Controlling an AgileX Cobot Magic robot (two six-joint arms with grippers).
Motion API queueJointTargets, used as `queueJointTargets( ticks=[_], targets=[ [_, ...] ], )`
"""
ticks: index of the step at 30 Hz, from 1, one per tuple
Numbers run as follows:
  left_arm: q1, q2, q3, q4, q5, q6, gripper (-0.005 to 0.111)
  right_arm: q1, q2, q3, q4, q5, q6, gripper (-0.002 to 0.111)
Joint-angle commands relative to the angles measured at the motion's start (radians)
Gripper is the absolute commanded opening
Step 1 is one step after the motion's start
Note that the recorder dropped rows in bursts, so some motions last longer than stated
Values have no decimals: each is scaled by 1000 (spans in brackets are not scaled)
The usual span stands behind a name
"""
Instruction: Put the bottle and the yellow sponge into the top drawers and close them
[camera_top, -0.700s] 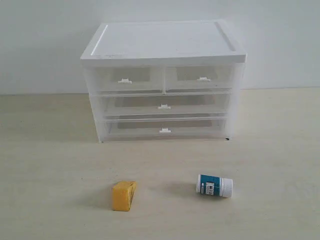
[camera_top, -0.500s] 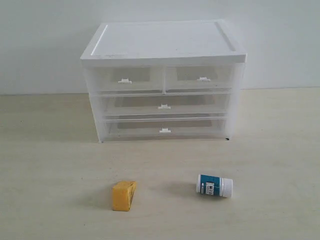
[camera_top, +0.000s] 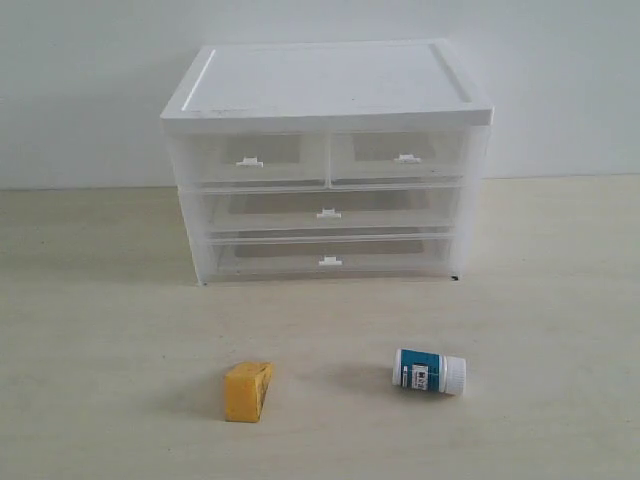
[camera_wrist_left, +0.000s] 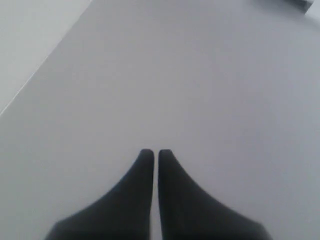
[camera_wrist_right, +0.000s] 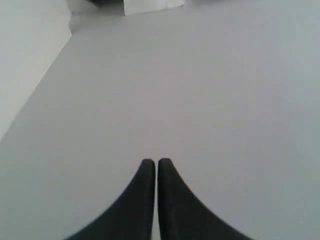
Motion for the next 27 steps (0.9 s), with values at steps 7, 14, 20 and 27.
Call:
queueJointTargets(
  ticks=[7,14,20,27],
  targets=[
    [4,260,-367,336,270,-261,4,1,192,-426,25,635,250,0],
    [4,719,-479,563,279,-579,4,1,563,-511,25,663,288,0],
    [4,1132,-567,579,194,-579,4,1,865,-511,25,619,327,0],
    [2,1568,-695,635,-7,-696,4,1,1149,-511,25,550,327,0]
  ],
)
